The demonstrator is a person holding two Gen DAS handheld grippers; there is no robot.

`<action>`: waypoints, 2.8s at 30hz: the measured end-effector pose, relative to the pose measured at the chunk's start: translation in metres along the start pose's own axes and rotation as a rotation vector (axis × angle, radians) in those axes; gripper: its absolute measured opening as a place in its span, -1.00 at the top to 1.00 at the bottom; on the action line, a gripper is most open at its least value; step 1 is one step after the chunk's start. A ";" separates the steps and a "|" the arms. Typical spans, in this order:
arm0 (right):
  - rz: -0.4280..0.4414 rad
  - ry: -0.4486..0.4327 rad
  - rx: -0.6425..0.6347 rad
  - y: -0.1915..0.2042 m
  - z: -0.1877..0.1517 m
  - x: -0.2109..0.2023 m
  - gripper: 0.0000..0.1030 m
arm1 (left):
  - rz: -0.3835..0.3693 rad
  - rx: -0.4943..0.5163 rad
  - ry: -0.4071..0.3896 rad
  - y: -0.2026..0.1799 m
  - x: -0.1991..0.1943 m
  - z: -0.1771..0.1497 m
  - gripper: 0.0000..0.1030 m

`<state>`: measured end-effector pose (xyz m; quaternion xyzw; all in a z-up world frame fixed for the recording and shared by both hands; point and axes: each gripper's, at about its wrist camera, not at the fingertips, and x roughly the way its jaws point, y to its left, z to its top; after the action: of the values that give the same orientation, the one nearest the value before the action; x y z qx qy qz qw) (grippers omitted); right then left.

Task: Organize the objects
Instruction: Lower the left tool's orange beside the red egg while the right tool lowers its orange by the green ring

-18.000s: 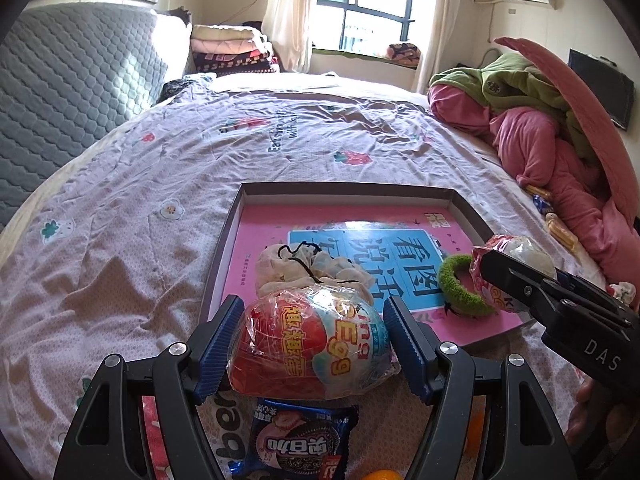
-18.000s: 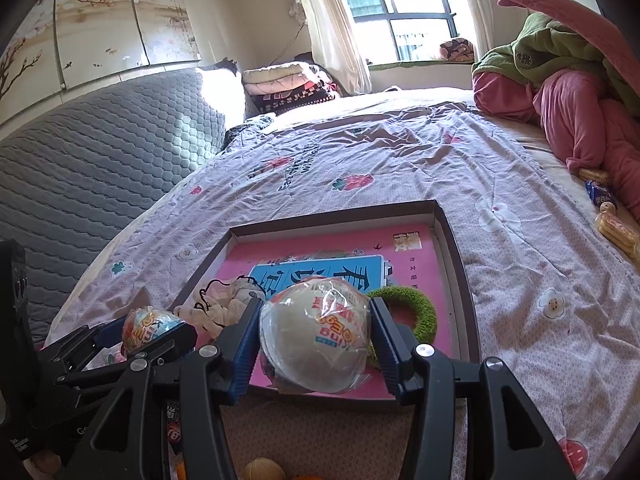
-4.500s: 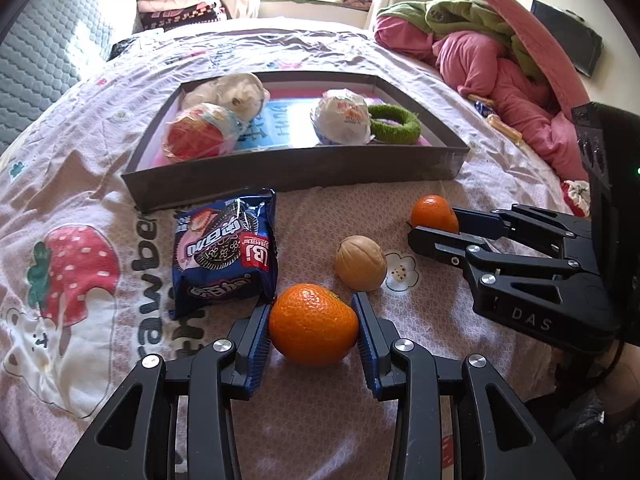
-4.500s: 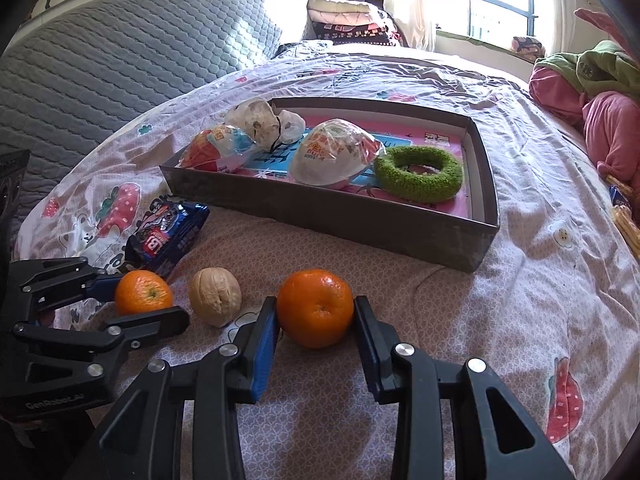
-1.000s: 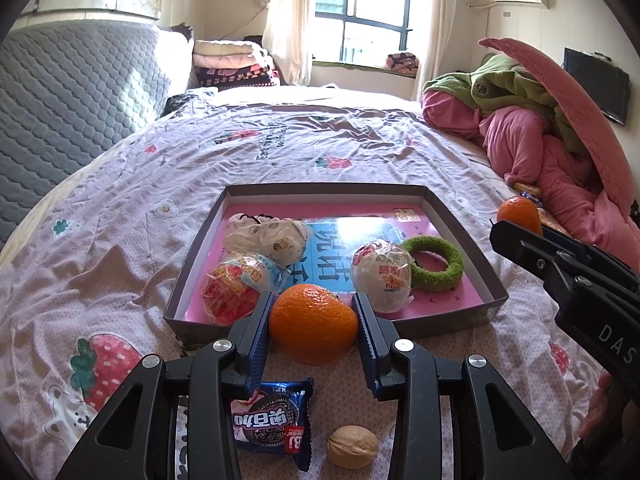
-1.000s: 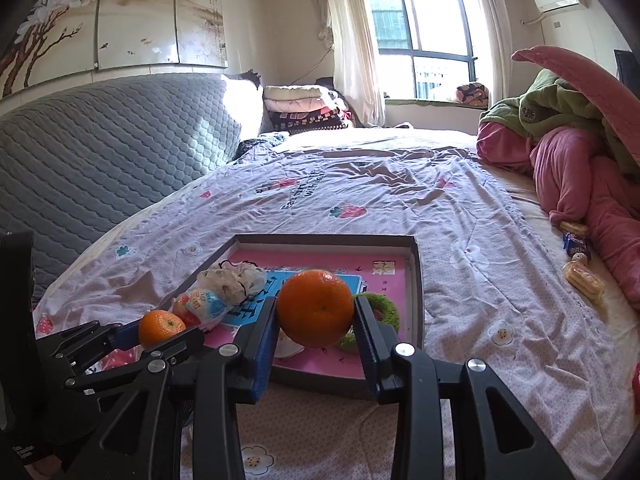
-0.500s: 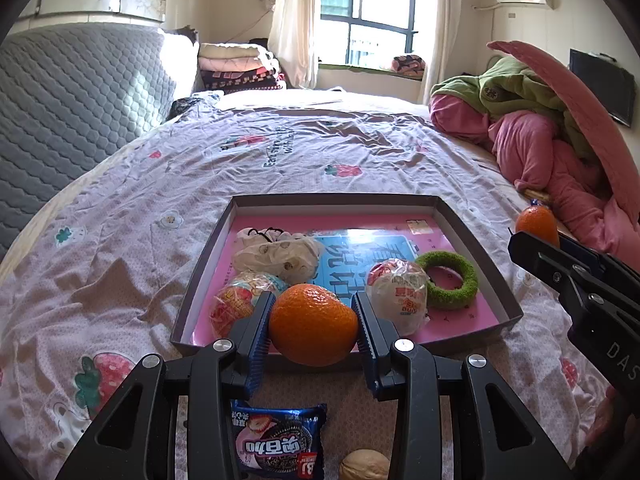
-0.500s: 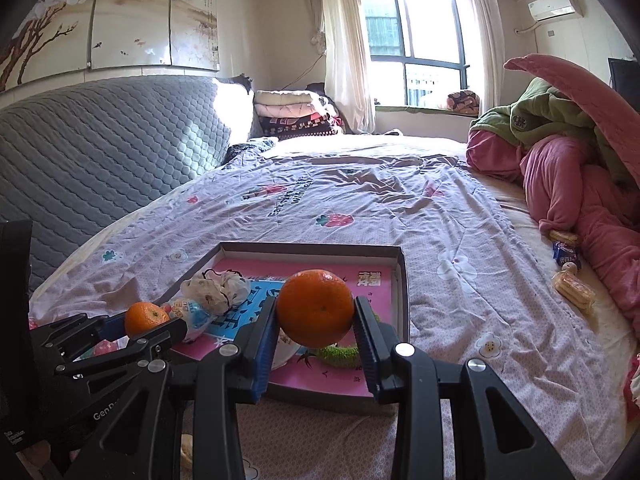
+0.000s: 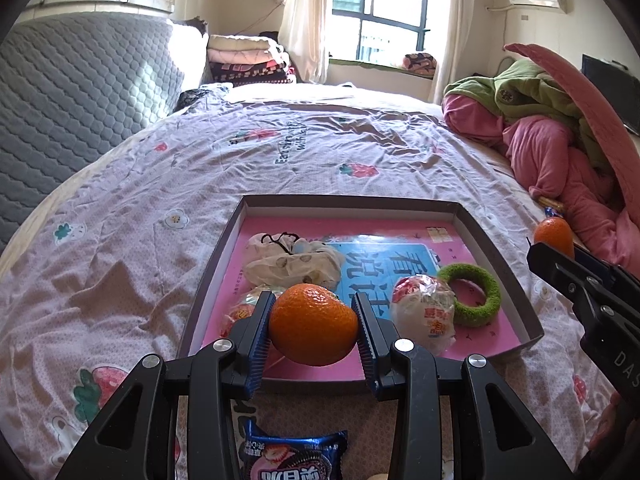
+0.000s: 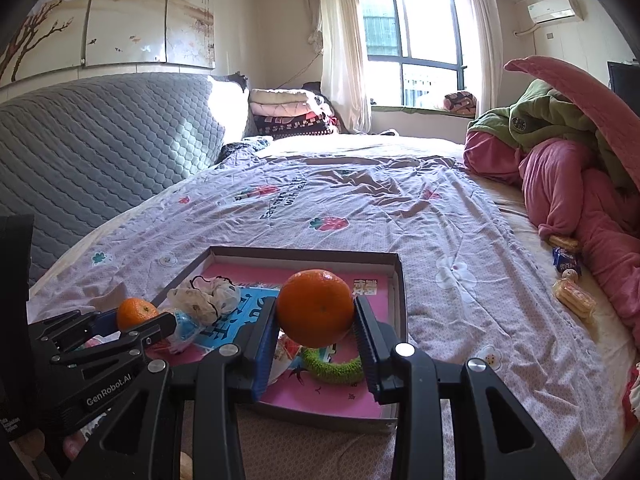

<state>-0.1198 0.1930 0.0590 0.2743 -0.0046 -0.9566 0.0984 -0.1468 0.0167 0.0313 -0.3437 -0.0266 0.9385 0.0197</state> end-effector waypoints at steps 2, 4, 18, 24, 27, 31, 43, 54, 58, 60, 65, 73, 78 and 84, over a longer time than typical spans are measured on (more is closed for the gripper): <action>-0.002 0.003 0.004 -0.001 0.000 0.003 0.27 | 0.004 -0.001 -0.003 0.000 0.003 0.001 0.22; -0.002 0.003 0.008 -0.002 0.000 0.004 0.27 | 0.006 0.000 -0.006 0.000 0.006 0.003 0.22; -0.026 0.033 -0.005 -0.009 -0.001 0.021 0.27 | -0.015 0.043 0.021 -0.015 0.034 0.006 0.22; -0.030 0.057 -0.009 -0.012 -0.004 0.027 0.27 | -0.016 0.048 0.045 -0.015 0.042 0.003 0.22; -0.026 0.071 -0.009 -0.013 -0.007 0.028 0.27 | -0.018 0.053 0.045 -0.015 0.042 0.002 0.22; -0.026 0.092 -0.020 -0.012 -0.012 0.030 0.27 | -0.017 0.062 0.051 -0.017 0.044 0.000 0.22; -0.021 0.174 -0.026 -0.016 -0.027 0.038 0.27 | -0.024 0.090 0.085 -0.022 0.050 -0.006 0.22; 0.010 0.231 -0.014 -0.015 -0.037 0.046 0.27 | -0.023 0.107 0.111 -0.025 0.055 -0.010 0.22; 0.016 0.241 -0.012 -0.013 -0.039 0.048 0.27 | -0.026 0.105 0.123 -0.027 0.059 -0.012 0.22; 0.019 0.244 -0.012 -0.013 -0.040 0.049 0.27 | -0.026 0.107 0.125 -0.028 0.060 -0.012 0.22; 0.016 0.251 -0.005 -0.013 -0.041 0.053 0.27 | -0.024 0.108 0.135 -0.030 0.064 -0.014 0.22; 0.002 0.251 0.000 -0.014 -0.042 0.059 0.27 | -0.024 0.101 0.151 -0.029 0.069 -0.015 0.22; -0.009 0.249 -0.002 -0.013 -0.042 0.063 0.27 | -0.027 0.097 0.157 -0.029 0.071 -0.015 0.22; -0.013 0.254 0.006 -0.013 -0.043 0.066 0.27 | -0.033 0.093 0.161 -0.029 0.073 -0.015 0.22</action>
<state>-0.1545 0.1952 -0.0132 0.3934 0.0069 -0.9148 0.0909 -0.1919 0.0506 -0.0251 -0.4161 0.0133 0.9077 0.0530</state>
